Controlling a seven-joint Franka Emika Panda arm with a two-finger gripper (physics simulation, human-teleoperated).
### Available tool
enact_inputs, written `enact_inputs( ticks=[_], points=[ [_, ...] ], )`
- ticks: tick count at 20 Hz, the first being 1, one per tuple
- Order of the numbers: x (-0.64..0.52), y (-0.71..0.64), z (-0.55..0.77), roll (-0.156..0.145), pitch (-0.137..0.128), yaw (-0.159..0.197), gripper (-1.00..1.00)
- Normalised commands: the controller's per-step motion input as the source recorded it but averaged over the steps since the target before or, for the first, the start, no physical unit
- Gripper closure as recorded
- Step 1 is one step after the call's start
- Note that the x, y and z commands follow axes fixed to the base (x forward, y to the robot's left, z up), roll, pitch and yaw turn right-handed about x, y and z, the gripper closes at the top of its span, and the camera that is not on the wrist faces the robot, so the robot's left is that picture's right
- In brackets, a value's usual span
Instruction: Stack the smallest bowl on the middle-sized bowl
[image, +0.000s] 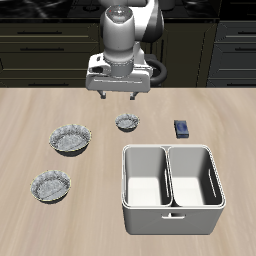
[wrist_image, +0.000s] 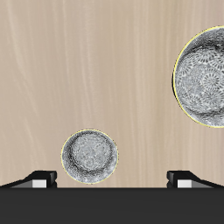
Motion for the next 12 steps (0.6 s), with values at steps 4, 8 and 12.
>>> enact_inputs(
  ticks=[4,8,12],
  points=[
    [-0.13,-0.08,-0.28,-0.006,0.009,0.004,-1.0],
    [-0.15,-0.09,-0.22,-0.022,0.005,-0.008,-1.0],
    [-0.12,-0.14,-0.43,-0.007,0.052,0.004,-1.0]
  ],
)
